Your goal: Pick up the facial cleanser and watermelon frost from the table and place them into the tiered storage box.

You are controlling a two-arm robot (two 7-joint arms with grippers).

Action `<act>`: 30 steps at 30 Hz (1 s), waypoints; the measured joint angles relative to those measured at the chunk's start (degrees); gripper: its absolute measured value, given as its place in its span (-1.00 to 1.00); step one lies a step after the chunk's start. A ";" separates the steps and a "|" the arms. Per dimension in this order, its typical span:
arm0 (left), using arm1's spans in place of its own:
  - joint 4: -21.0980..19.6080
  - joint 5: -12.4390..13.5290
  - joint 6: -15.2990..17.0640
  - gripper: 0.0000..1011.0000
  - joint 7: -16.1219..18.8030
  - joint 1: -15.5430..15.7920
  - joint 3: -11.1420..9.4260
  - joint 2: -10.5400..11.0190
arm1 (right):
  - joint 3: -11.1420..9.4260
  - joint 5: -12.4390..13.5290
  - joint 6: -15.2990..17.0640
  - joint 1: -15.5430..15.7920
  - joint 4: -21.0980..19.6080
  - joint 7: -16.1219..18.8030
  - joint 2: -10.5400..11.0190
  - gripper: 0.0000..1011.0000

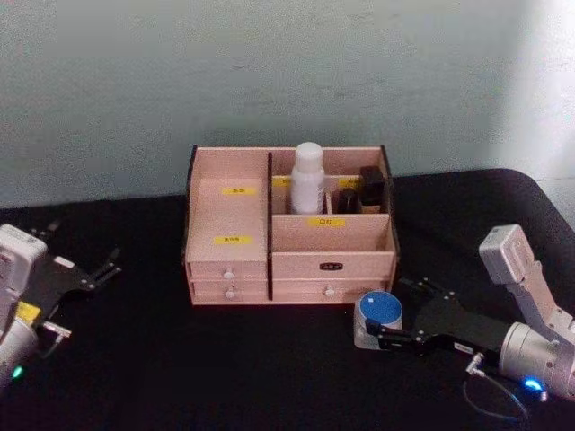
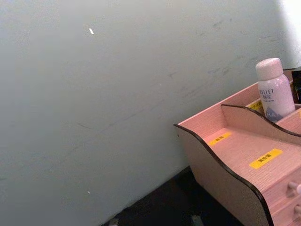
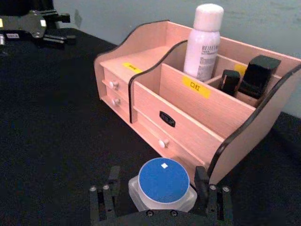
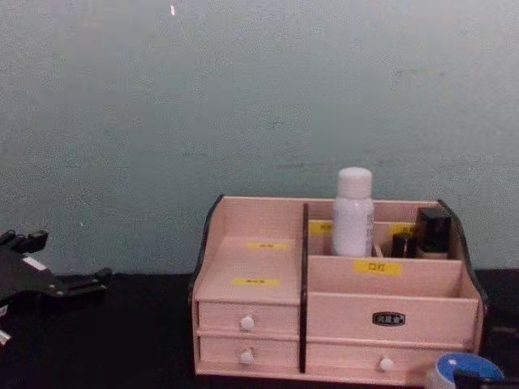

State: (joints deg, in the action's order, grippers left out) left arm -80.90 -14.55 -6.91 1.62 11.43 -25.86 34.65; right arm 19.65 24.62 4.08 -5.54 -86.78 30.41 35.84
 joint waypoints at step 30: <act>0.00 0.00 0.00 0.98 0.00 0.00 0.00 0.00 | 1.51 -0.88 1.18 -2.27 4.33 0.06 -1.52 0.98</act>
State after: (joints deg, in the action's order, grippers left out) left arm -80.90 -14.55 -6.91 1.62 11.43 -25.86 34.64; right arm 21.16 23.74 5.26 -7.80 -82.45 30.47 34.32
